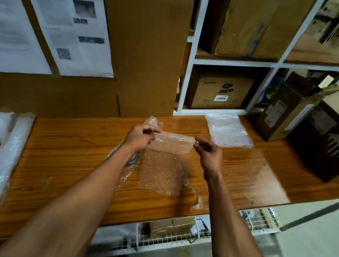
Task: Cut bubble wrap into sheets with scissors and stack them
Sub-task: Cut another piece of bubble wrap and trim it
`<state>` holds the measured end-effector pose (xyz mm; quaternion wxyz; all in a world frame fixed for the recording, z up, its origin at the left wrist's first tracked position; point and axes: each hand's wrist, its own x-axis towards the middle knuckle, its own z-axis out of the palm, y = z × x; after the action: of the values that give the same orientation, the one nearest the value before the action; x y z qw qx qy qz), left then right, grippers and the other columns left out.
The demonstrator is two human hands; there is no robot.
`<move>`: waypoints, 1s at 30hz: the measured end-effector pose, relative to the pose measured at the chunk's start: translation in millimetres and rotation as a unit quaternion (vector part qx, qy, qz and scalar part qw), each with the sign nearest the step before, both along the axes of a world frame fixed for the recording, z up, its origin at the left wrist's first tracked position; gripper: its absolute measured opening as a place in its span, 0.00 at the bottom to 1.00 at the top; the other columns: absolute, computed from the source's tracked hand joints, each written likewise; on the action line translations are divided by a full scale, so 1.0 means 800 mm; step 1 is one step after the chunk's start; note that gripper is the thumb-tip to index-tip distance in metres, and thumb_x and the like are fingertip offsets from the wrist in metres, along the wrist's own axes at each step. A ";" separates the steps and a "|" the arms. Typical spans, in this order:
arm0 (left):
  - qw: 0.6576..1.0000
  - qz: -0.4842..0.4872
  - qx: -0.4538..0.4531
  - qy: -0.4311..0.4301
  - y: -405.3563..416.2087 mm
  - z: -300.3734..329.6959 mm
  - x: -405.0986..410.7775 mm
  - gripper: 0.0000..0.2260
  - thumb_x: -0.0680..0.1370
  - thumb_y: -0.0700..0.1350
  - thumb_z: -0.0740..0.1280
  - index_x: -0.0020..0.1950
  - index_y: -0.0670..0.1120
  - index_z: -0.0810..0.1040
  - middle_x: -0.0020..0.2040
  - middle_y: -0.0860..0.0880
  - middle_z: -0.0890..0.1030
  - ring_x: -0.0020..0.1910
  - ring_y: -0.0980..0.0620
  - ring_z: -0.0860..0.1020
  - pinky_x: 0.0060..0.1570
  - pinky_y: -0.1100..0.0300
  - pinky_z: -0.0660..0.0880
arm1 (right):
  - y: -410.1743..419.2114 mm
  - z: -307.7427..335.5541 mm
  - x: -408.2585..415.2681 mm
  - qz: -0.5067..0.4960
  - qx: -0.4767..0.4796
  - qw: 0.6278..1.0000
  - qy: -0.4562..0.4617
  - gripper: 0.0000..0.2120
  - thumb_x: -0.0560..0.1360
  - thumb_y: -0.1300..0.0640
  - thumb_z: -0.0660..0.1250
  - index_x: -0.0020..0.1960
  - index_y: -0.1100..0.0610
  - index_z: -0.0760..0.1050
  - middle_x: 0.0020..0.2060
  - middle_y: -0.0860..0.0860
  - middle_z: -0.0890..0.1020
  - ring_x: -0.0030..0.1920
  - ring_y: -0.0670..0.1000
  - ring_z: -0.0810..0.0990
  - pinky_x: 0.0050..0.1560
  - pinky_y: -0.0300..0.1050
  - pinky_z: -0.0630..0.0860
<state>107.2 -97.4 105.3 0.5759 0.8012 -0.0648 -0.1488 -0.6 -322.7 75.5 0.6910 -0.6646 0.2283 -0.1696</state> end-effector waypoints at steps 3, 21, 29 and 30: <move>1.000 -0.015 0.009 -0.025 0.001 0.021 -0.004 0.14 0.79 0.36 0.71 0.53 0.56 0.85 0.55 0.56 0.81 0.55 0.55 0.80 0.58 0.56 0.80 | -0.008 0.024 -0.003 0.024 -0.116 0.993 0.000 0.15 0.78 0.63 0.74 0.63 0.52 0.83 0.58 0.46 0.86 0.59 0.43 0.83 0.59 0.40 0.81; 0.981 0.011 0.067 -0.184 -0.007 0.064 0.018 0.03 0.78 0.48 0.75 0.50 0.55 0.87 0.53 0.53 0.81 0.52 0.56 0.79 0.50 0.63 0.74 | -0.034 0.100 0.029 0.004 -0.422 0.904 -0.064 0.06 0.82 0.56 0.71 0.54 0.57 0.84 0.51 0.53 0.80 0.51 0.50 0.80 0.50 0.43 0.80; 0.990 -0.032 -0.008 -0.134 -0.019 0.067 0.055 0.08 0.82 0.51 0.70 0.51 0.48 0.84 0.44 0.54 0.85 0.43 0.59 0.80 0.42 0.63 0.74 | -0.039 0.099 0.065 0.035 -0.202 0.977 -0.049 0.08 0.86 0.52 0.64 0.56 0.56 0.80 0.49 0.52 0.84 0.49 0.49 0.83 0.47 0.44 0.80; 0.992 -0.028 -0.020 -0.123 -0.021 0.067 0.057 0.08 0.82 0.52 0.69 0.51 0.49 0.83 0.44 0.54 0.85 0.43 0.57 0.80 0.41 0.63 0.74 | -0.039 0.098 0.069 0.041 -0.172 0.983 -0.049 0.09 0.86 0.52 0.64 0.56 0.56 0.79 0.50 0.54 0.83 0.49 0.50 0.83 0.46 0.45 0.81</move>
<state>152.7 -114.3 159.0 0.5746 0.7999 -0.1610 -0.0638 54.9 -354.0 153.7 0.5833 -0.7729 0.1340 -0.2107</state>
